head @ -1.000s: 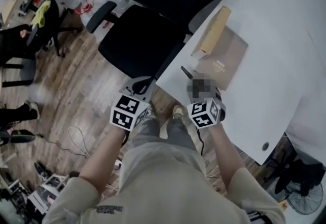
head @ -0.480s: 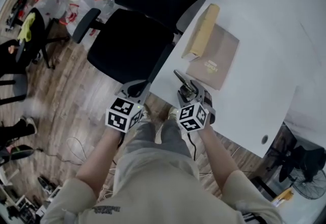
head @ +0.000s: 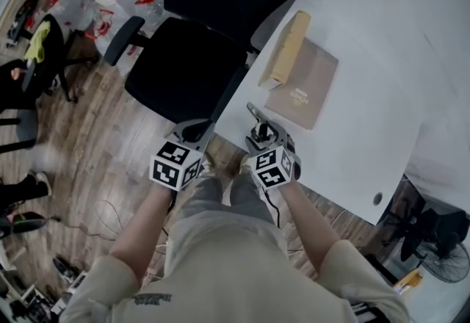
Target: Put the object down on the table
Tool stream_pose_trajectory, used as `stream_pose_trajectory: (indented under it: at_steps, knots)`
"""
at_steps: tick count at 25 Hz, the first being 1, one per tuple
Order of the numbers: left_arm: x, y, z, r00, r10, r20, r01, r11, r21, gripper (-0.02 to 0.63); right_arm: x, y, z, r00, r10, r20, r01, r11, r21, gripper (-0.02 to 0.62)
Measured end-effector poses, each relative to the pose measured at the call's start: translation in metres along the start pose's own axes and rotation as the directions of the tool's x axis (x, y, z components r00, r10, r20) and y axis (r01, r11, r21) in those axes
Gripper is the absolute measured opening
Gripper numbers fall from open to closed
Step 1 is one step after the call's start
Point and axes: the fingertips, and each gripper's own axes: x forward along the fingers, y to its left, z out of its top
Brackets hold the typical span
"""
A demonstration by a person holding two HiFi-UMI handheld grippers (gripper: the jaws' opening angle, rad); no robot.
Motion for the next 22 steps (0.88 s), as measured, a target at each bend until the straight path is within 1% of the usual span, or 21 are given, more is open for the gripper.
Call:
stream_pose_trajectory:
  at_steps: [3, 6, 9, 11, 13, 15, 18, 22]
  knots:
    - [-0.008, -0.007, 0.002, 1.0, -0.002, 0.007, 0.002, 1.0, 0.002, 0.021, -0.012, -0.003, 0.007, 1.0, 0.01, 0.018, -0.011, 0.999, 0.038, 0.295]
    - [-0.015, -0.012, 0.006, 1.0, -0.004, 0.004, 0.004, 1.0, 0.008, 0.021, -0.029, -0.007, 0.017, 0.998, 0.018, 0.052, -0.022, 0.996, 0.084, 0.233]
    - [-0.025, -0.019, 0.015, 1.0, -0.007, 0.013, 0.007, 1.0, 0.019, 0.021, -0.051, -0.015, 0.029, 0.995, 0.005, 0.099, -0.019, 0.991, 0.134, 0.203]
    - [-0.032, -0.023, 0.023, 1.0, -0.004, 0.027, 0.003, 0.999, 0.033, 0.021, -0.069, -0.022, 0.041, 0.99, -0.009, 0.142, -0.017, 0.983, 0.182, 0.162]
    - [-0.039, -0.027, 0.032, 0.999, 0.002, 0.043, -0.004, 0.999, 0.05, 0.021, -0.087, -0.029, 0.053, 0.981, -0.02, 0.195, -0.027, 0.972, 0.235, 0.123]
    - [-0.045, -0.031, 0.042, 0.998, 0.008, 0.059, -0.012, 0.998, 0.069, 0.021, -0.105, -0.035, 0.065, 0.969, -0.029, 0.244, -0.041, 0.961, 0.274, 0.105]
    - [-0.054, -0.039, 0.059, 0.996, 0.014, 0.09, -0.023, 0.995, 0.092, 0.021, -0.132, -0.044, 0.082, 0.95, -0.047, 0.31, -0.05, 0.954, 0.296, 0.071]
    - [-0.071, -0.05, 0.084, 0.99, 0.02, 0.141, -0.039, 0.99, 0.134, 0.021, -0.171, -0.053, 0.108, 0.915, -0.07, 0.398, -0.06, 0.95, 0.305, 0.051]
